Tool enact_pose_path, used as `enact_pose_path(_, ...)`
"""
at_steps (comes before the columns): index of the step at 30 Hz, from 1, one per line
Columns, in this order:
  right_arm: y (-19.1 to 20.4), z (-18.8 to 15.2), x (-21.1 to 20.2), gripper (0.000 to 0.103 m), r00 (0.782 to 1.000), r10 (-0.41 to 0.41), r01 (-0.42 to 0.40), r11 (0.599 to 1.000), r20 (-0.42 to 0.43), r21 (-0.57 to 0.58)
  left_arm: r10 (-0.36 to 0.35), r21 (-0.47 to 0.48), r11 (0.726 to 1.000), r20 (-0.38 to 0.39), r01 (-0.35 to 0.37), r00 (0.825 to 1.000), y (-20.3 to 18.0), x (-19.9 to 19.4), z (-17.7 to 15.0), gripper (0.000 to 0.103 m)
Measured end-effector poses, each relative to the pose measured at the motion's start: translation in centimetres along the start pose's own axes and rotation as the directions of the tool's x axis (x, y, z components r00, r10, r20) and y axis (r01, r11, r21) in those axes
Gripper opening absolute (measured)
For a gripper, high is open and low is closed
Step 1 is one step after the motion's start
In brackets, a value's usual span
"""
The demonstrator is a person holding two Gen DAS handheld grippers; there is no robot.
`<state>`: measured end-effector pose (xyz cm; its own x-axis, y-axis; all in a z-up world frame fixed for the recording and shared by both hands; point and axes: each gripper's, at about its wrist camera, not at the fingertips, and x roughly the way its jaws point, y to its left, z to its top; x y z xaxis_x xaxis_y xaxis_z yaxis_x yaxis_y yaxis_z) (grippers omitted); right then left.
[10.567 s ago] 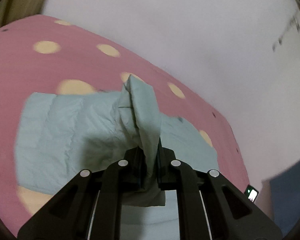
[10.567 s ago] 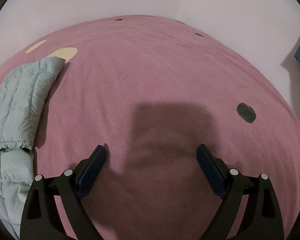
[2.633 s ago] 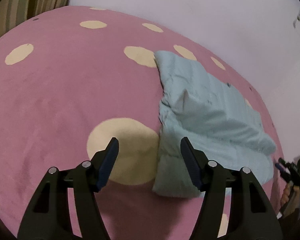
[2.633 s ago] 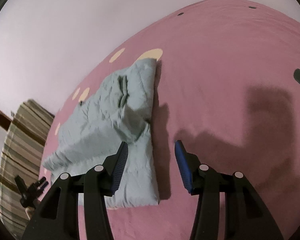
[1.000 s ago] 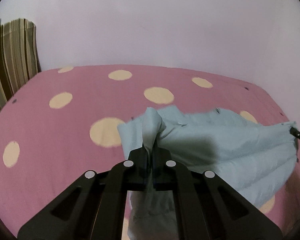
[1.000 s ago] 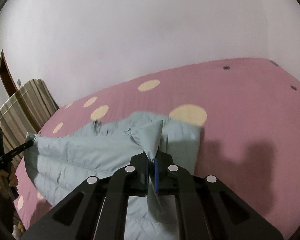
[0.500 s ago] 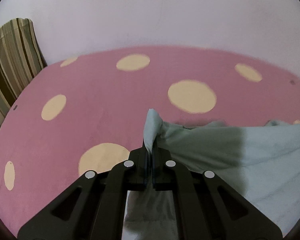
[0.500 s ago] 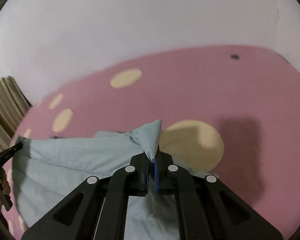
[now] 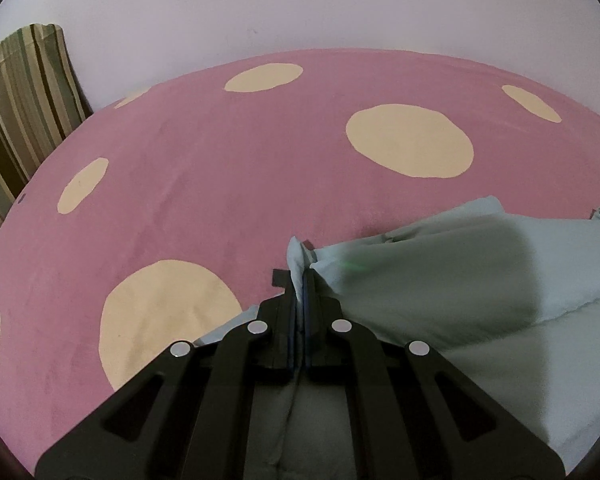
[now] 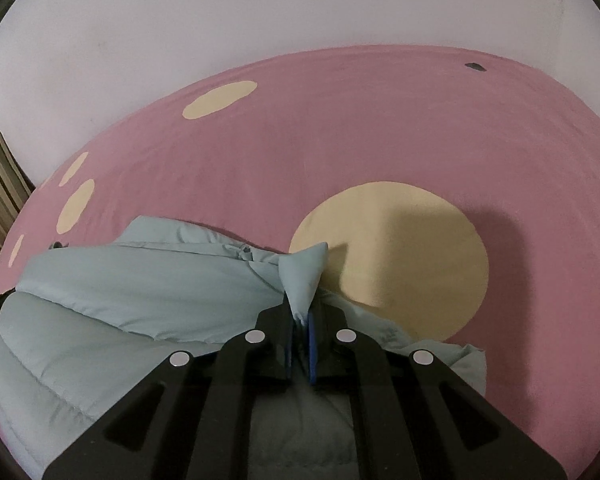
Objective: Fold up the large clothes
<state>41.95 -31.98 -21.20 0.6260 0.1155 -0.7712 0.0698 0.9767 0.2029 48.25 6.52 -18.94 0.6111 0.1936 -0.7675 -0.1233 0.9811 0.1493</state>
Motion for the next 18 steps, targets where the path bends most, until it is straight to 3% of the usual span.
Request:
enact_pose_path(6, 0.8, 1.0, -0.6, 0.01, 1.0, -0.018, 0.018, 1.0, -0.018, -0.023, 0.016, 0.019, 1.0, -0.027, -0.015, 1.0, 0.2, -1.7, 1.2, 0.007)
enact_pose_path(8, 1.3, 1.5, -1.4, 0.021, 0.998, -0.059, 0.058, 0.997, -0.035, -0.047, 0.013, 0.002, 1.0, -0.029, -0.013, 1.0, 0.8, -3.3, 1.2, 0.015)
enact_pose_path(10, 2.0, 1.8, -3.4, 0.04, 0.997, -0.076, 0.076, 0.997, -0.007, -0.035, -0.014, -0.034, 0.999, -0.021, 0.013, 1.0, 1.2, -5.0, 1.3, 0.022)
enact_pose_path(14, 4.7, 1.7, -6.6, 0.041, 0.998, -0.026, 0.027, 1.0, 0.051, -0.012, -0.097, -0.075, 0.992, 0.015, 0.098, 0.995, 0.0, -8.9, 1.7, 0.035)
enact_pose_path(18, 9.3, 1.1, -6.7, 0.041, 0.999, 0.012, -0.01, 0.999, 0.049, -0.052, -0.183, -0.041, 0.982, 0.026, 0.184, 0.983, -4.5, -10.8, 1.2, 0.043)
